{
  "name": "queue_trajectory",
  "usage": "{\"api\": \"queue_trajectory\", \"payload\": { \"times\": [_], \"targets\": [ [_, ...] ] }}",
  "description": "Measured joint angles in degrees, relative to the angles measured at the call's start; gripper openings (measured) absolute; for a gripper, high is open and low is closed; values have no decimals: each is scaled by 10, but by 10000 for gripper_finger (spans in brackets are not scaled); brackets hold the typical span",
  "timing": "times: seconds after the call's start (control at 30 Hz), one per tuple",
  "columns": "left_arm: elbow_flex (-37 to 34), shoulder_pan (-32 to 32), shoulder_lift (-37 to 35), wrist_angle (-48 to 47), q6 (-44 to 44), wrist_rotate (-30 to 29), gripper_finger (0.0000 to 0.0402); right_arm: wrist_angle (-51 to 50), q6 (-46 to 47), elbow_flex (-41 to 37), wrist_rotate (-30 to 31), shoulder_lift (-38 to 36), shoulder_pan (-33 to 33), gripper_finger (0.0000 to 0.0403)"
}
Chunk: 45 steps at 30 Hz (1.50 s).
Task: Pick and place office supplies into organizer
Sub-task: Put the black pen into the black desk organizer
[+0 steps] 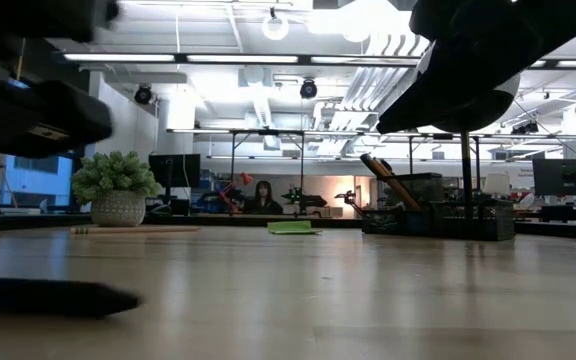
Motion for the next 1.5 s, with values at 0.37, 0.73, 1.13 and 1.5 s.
{"api": "queue_trajectory", "payload": {
  "times": [0.37,0.73,1.13,1.5],
  "targets": [
    [63,57,4,-57,101,-115,13,2,6,0,-21,0,20,154],
    [94,104,3,-65,201,-146,23,-10,68,0,-32,0,55,154],
    [94,112,2,-72,214,-180,16,113,11,0,-35,98,51,169],
    [94,122,2,-75,233,-168,15,194,-26,14,-81,139,12,200]
  ]
}}
